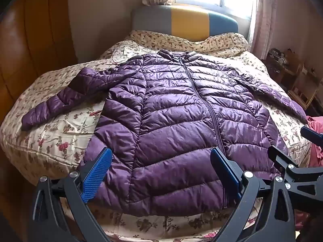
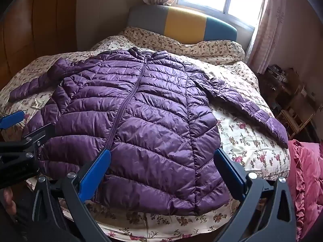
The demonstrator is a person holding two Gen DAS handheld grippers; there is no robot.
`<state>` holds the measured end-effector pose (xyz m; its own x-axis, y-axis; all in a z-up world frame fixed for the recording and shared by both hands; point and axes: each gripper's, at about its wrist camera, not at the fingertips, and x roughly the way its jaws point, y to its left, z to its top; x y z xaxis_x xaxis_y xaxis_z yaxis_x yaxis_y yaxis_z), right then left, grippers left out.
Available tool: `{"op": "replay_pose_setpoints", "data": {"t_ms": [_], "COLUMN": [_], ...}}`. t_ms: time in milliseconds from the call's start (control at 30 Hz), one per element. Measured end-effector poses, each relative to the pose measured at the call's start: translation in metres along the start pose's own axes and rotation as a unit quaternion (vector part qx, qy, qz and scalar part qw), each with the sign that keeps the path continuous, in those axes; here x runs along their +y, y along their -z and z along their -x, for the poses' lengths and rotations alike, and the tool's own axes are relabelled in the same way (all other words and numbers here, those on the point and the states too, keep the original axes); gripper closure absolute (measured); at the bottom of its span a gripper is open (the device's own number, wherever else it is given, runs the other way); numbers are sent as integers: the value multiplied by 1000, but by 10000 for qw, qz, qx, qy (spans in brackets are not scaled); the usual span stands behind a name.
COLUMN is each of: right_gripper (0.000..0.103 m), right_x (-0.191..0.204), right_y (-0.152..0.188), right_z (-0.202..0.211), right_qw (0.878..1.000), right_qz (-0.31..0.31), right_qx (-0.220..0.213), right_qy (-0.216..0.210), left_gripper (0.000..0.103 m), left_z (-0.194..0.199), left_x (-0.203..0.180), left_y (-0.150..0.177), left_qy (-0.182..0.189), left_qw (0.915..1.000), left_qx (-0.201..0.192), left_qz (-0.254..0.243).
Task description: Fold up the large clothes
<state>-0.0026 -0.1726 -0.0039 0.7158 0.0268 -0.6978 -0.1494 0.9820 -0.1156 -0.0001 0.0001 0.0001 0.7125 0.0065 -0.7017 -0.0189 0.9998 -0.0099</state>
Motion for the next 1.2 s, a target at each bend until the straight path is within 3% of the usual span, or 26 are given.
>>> {"op": "replay_pose_setpoints", "data": {"t_ms": [300, 333, 1200], "right_gripper": [2, 2, 2], "right_x": [-1, -1, -2], "right_y": [0, 0, 1], "right_z": [-4, -4, -2], "right_qw": [10000, 10000, 10000], "right_qz": [3, 4, -28], "right_qx": [10, 11, -41], "right_qy": [45, 45, 32], "left_gripper": [6, 6, 6], "left_z": [4, 3, 5], "left_x": [-1, 3, 11], "left_y": [1, -4, -11], "left_qy": [-124, 1, 32], "left_qw": [9999, 10000, 10000], "left_qx": [-51, -23, -34], "left_qz": [37, -24, 23]}}
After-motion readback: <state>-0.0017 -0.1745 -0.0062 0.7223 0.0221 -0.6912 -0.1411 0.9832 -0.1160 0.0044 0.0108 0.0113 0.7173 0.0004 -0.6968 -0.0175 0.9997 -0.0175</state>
